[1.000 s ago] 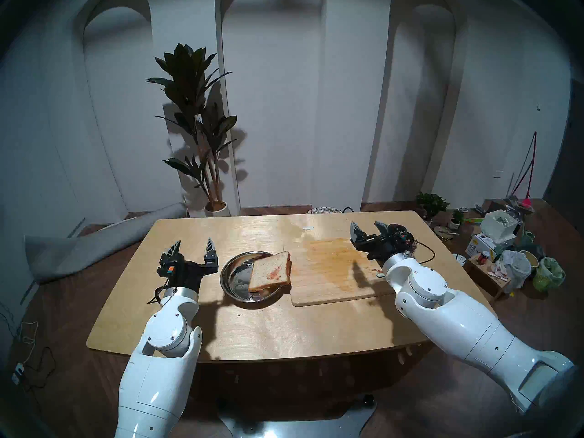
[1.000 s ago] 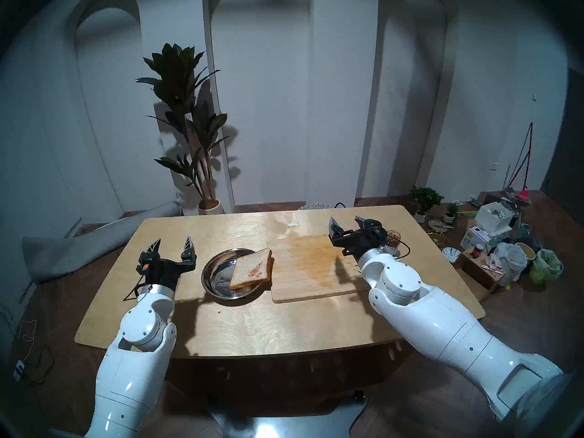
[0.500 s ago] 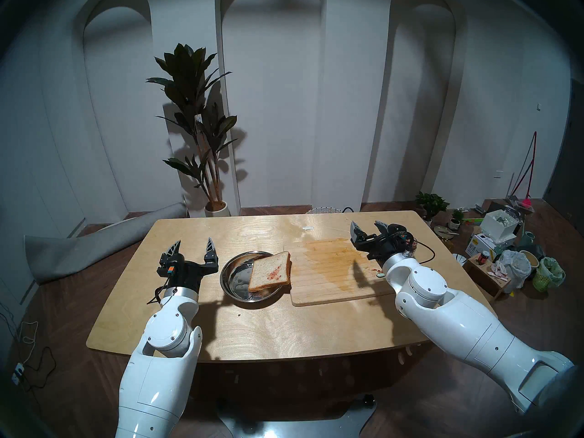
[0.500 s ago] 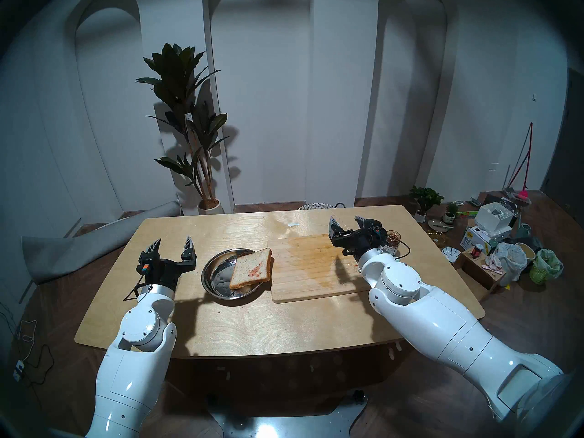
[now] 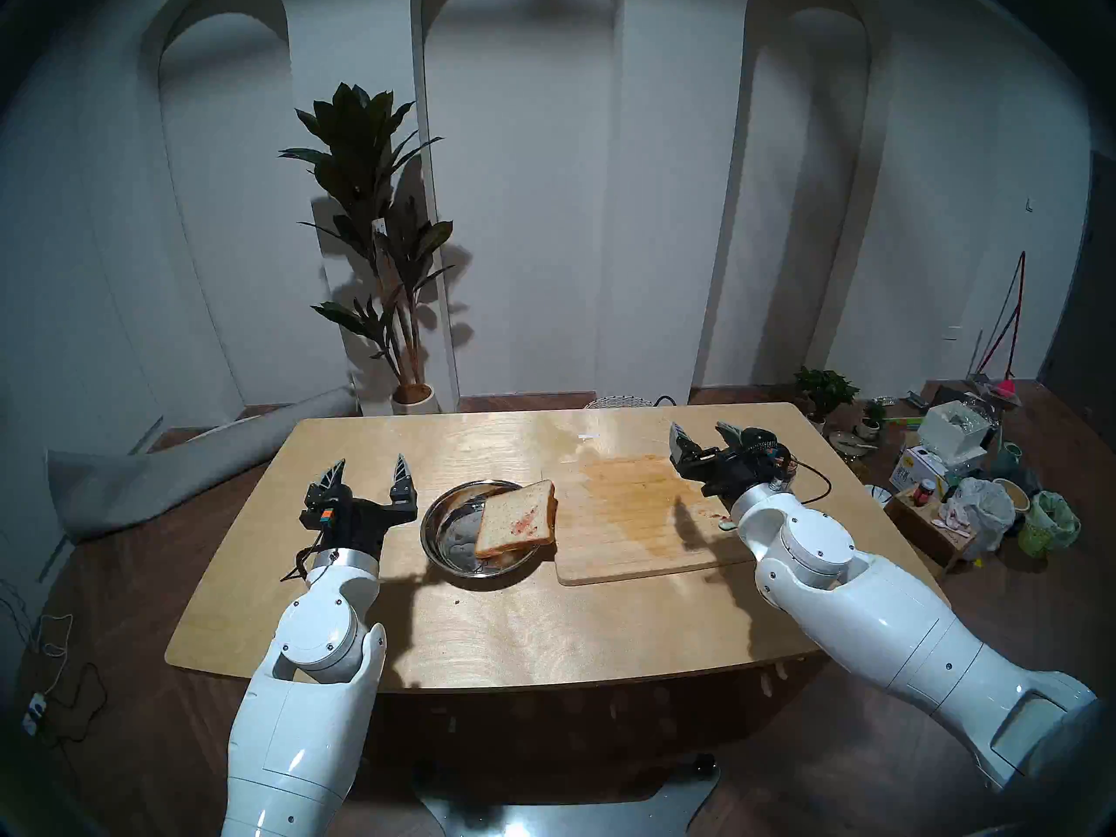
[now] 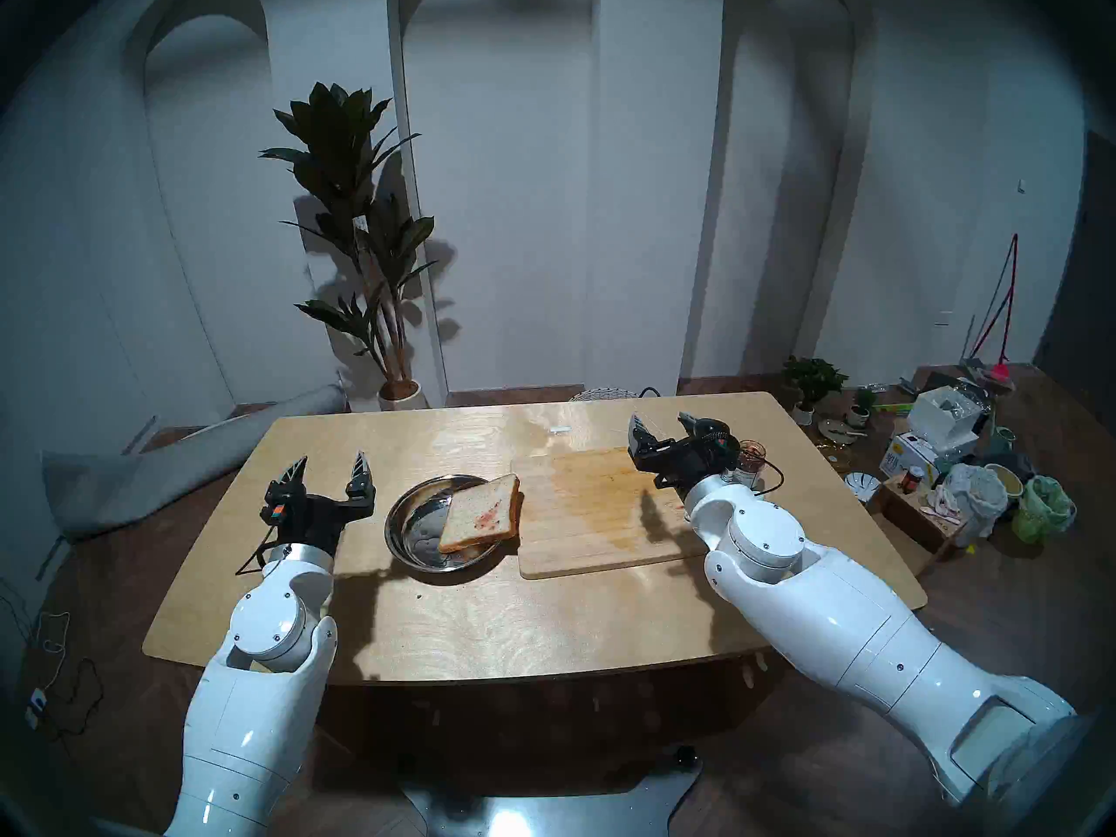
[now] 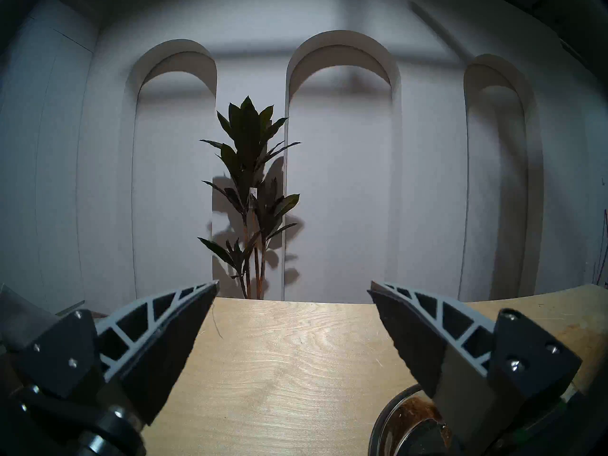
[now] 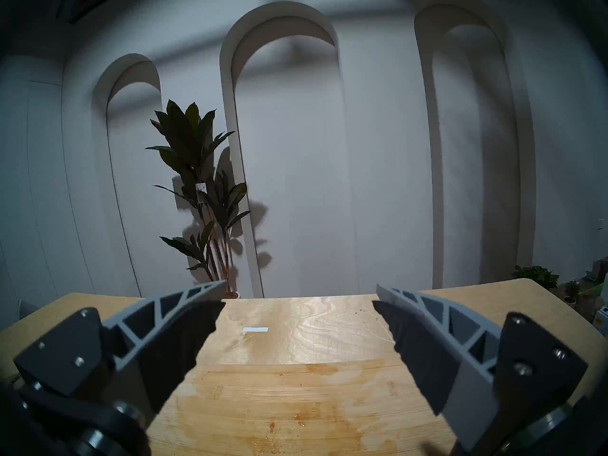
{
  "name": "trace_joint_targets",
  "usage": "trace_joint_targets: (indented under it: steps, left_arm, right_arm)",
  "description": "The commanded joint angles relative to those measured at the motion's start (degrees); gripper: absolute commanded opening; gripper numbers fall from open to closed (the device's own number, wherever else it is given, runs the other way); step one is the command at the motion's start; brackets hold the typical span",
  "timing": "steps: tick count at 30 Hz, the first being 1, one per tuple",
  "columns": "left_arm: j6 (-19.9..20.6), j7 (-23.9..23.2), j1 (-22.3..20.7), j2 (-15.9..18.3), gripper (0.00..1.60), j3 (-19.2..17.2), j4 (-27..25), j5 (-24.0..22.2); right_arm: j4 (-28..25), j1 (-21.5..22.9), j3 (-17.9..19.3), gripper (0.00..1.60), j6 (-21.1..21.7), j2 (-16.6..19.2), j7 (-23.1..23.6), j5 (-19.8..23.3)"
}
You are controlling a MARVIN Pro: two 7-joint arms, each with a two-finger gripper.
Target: Spread jam over the slice of bread with the knife
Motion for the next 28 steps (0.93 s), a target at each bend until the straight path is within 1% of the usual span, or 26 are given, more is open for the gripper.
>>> trace_joint_targets:
  steps: [1, 28]
  left_arm:
    - [-0.44, 0.1, -0.61, -0.14, 1.6, -0.07, -1.09, -0.03]
    - [-0.38, -0.31, -0.63, -0.58, 1.6, -0.42, -1.09, 0.3]
  right_arm:
    - [-0.79, 0.45, 0.64, 1.6, -0.43, 0.09, -0.04, 0.16]
    - [-0.78, 0.41, 0.7, 1.6, -0.4, 0.05, -0.02, 0.12]
